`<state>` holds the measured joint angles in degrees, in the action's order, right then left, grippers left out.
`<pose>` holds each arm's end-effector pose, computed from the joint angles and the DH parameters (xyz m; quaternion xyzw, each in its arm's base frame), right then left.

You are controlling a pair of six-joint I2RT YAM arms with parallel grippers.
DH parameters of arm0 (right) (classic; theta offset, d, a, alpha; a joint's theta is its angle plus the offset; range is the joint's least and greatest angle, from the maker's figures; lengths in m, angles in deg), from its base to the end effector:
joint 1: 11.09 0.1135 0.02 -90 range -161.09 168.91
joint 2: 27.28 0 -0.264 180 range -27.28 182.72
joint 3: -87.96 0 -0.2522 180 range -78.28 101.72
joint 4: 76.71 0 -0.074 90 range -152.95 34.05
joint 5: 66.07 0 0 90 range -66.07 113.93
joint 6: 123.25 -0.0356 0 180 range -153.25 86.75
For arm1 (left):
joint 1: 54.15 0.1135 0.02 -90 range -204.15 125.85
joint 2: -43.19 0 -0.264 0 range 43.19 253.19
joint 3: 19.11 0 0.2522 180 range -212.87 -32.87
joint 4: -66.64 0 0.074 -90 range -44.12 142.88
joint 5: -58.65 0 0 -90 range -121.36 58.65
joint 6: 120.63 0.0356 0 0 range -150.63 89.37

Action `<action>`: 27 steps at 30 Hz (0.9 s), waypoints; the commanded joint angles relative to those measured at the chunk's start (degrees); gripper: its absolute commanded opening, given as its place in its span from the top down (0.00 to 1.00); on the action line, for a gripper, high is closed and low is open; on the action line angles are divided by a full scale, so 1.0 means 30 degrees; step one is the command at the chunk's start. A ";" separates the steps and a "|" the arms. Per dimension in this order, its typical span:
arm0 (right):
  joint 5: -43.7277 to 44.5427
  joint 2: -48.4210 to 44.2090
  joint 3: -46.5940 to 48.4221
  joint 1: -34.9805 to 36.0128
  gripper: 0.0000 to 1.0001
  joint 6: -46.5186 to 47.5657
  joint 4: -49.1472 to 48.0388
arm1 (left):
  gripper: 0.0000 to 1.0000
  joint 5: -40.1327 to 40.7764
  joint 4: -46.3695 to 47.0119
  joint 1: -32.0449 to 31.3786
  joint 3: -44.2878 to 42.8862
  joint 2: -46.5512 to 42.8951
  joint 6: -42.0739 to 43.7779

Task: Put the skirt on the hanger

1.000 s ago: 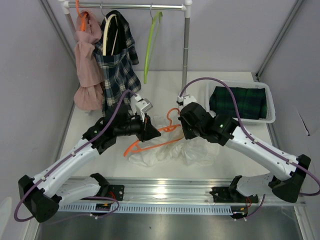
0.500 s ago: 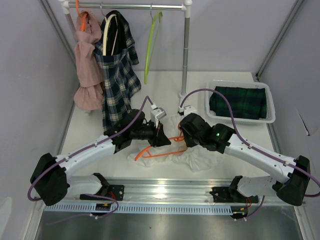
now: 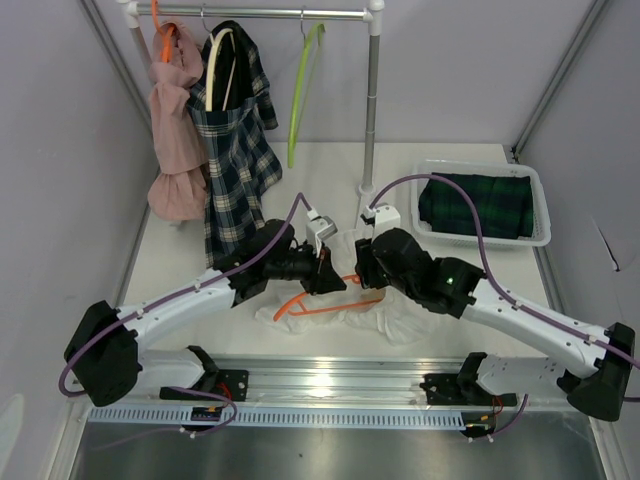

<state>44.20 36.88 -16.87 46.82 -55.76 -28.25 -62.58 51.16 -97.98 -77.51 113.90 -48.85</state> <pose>0.1368 0.1949 0.3340 -0.1942 0.8646 0.1608 0.4347 0.1831 -0.2014 0.2602 0.3184 0.7733 -0.4539 0.3076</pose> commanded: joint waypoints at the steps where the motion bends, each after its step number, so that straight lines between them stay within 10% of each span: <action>1: 0.0918 0.0670 -0.0341 0.0062 0.53 -0.0292 -0.1399 | 1.00 -0.0286 0.1187 -0.0300 -0.0236 0.0011 -0.0168; 16: 0.1299 0.1318 -0.1425 0.0003 0.57 -0.1376 -0.2073 | 1.00 0.0358 0.1011 -0.0623 -0.0500 -0.0135 -0.0138; 27: 0.1914 0.0733 -0.2450 -0.0377 1.00 -0.1553 -0.2249 | 0.97 0.1003 0.1129 -0.0682 -0.0587 -0.0399 -0.0343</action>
<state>48.57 40.51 -23.19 46.03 -59.97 -34.39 -60.17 50.68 -99.64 -77.51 114.01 -49.33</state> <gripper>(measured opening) 0.152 0.161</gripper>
